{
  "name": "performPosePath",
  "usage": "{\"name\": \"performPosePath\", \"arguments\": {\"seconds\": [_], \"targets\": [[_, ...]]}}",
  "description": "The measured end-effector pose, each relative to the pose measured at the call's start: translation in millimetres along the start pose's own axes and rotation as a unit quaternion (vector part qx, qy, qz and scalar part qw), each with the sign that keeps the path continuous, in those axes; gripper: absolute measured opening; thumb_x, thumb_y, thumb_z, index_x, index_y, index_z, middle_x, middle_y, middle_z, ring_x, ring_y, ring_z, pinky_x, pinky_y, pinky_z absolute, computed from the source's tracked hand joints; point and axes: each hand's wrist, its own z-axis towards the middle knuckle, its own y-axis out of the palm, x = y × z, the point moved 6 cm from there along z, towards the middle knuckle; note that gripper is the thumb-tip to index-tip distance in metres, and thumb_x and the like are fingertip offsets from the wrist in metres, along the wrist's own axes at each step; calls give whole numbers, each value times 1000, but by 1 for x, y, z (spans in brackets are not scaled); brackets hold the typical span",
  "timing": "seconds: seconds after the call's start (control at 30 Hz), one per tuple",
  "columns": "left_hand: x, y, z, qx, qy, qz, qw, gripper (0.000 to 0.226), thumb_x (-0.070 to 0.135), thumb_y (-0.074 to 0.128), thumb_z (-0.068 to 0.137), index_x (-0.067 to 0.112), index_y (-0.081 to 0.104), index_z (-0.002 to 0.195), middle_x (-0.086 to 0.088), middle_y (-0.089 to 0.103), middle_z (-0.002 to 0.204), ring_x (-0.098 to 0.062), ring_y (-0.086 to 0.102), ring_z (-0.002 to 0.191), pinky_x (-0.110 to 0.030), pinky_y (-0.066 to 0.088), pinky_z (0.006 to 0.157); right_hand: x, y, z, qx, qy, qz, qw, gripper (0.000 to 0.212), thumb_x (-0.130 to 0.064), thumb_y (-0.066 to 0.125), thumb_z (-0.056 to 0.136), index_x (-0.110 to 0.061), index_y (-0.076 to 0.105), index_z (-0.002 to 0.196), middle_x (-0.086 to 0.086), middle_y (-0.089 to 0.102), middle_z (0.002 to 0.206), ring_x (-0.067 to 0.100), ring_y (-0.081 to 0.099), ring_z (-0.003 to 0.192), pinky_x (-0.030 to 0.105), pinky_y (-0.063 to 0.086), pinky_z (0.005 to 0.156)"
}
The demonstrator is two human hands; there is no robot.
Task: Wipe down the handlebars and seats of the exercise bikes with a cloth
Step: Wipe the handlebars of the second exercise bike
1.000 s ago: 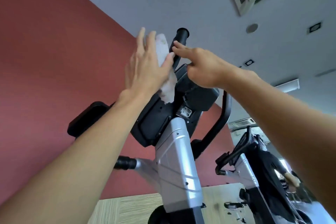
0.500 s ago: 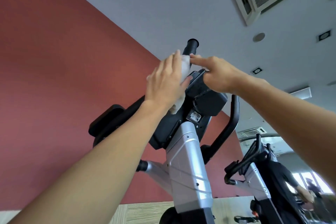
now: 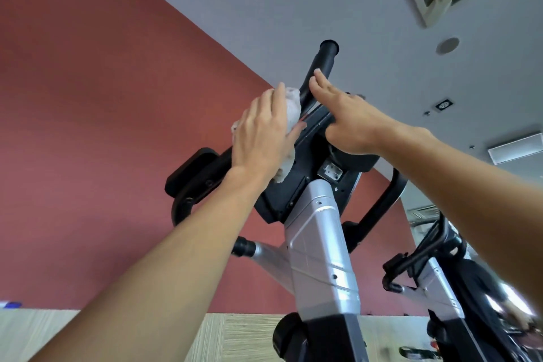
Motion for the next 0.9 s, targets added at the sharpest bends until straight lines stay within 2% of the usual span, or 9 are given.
{"name": "performPosePath", "arguments": {"seconds": [0.07,0.13,0.23,0.4,0.5,0.6,0.67,0.8,0.9], "targets": [[5,3,7,8,-4,-11,1000,72,46,78,85,3,56,138,-11,67,126,-26,68,110,-36,56,84,2,0,0,8,0,1,1000,93,7,41,84,-23,5,164,-16,-10,170,19,20,155,16,24,103],[2,5,-2,19,-14,-16,1000,71,43,77,87,2,54,141,-12,64,131,-27,66,115,-37,55,91,2,3,-1,21,-2,4,1000,93,7,42,85,-22,4,164,-16,-10,170,17,13,157,17,19,111],[-18,3,-37,35,9,-9,999,69,37,77,89,2,51,143,-14,60,137,-28,62,121,-40,52,100,3,13,-2,49,5,1,999,94,7,44,84,-20,3,164,-12,-10,170,14,3,158,29,13,125],[-61,-3,-81,21,-35,0,999,65,36,76,90,3,52,141,-14,61,136,-31,62,122,-42,53,101,3,21,-4,80,14,-2,997,97,8,45,83,-22,1,164,-15,-10,170,13,-2,158,22,17,114],[-51,-3,-66,25,-27,-6,999,62,40,75,90,5,55,137,-11,64,131,-28,65,116,-39,54,96,1,21,-6,91,20,-9,996,96,4,44,82,-24,2,164,-16,-7,170,12,-3,158,30,19,121],[-34,-1,-38,26,7,-21,999,61,46,74,88,9,58,134,-6,67,123,-25,67,105,-37,55,84,-8,17,-9,112,27,-49,992,94,1,42,80,-22,7,164,-11,-1,171,15,-3,158,43,13,128],[-32,0,-29,39,24,-33,998,61,48,73,88,10,58,134,-4,67,121,-23,67,102,-36,55,81,-22,19,-12,129,-2,-98,987,95,-3,40,75,-22,12,164,-11,4,171,15,-1,158,48,10,128],[-52,0,-58,86,57,-49,993,61,40,71,92,5,55,139,-9,63,131,-26,64,117,-38,54,95,-56,45,-8,112,-66,-153,980,92,-14,32,72,-19,20,163,-6,15,170,14,4,158,40,4,127],[-86,-1,-98,88,57,-50,993,56,33,67,97,4,53,143,-14,60,140,-30,59,127,-42,50,106,-78,71,11,63,-109,-237,963,81,-14,44,83,-16,24,162,-3,22,169,15,6,158,40,-2,127]]}}
